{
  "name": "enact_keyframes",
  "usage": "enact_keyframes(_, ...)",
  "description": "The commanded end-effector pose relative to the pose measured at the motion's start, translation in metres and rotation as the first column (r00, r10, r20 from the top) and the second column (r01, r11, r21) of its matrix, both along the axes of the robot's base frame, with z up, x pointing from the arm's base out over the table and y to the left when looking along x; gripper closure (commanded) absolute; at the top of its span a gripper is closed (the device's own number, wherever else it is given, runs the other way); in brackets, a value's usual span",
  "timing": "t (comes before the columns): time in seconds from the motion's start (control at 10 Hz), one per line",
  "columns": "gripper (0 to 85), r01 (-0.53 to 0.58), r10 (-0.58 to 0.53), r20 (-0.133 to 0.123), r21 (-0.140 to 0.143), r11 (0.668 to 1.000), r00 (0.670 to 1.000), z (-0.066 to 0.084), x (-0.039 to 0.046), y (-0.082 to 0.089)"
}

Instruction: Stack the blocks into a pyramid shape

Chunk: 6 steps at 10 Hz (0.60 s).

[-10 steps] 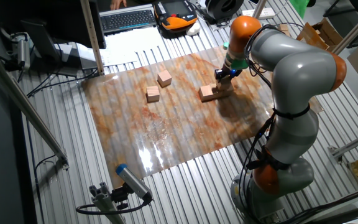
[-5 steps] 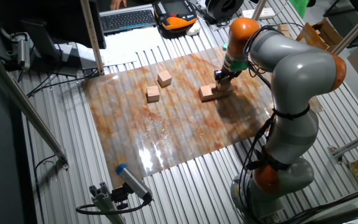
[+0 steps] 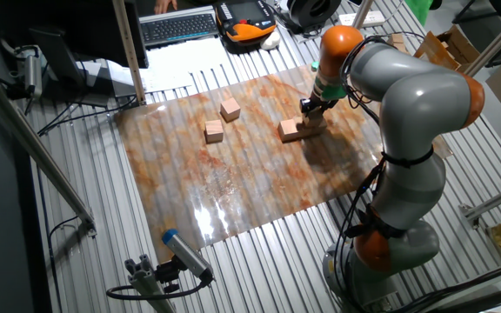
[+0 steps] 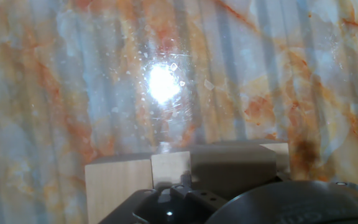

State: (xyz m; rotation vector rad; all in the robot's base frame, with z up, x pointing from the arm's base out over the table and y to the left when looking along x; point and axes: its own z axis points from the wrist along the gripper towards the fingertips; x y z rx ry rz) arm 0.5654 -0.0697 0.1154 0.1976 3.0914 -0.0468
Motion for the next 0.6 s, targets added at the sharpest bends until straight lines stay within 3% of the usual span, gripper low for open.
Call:
enact_keyframes(0.0,85.0,0.001,-0.001,0.0,0.002,1.0,1.0,-0.0005,-0.0005,0.0006)
enact_keyframes(0.5,85.0,-0.001,0.001,0.01,0.016,1.0,1.0,-0.0024,-0.0018,0.0023)
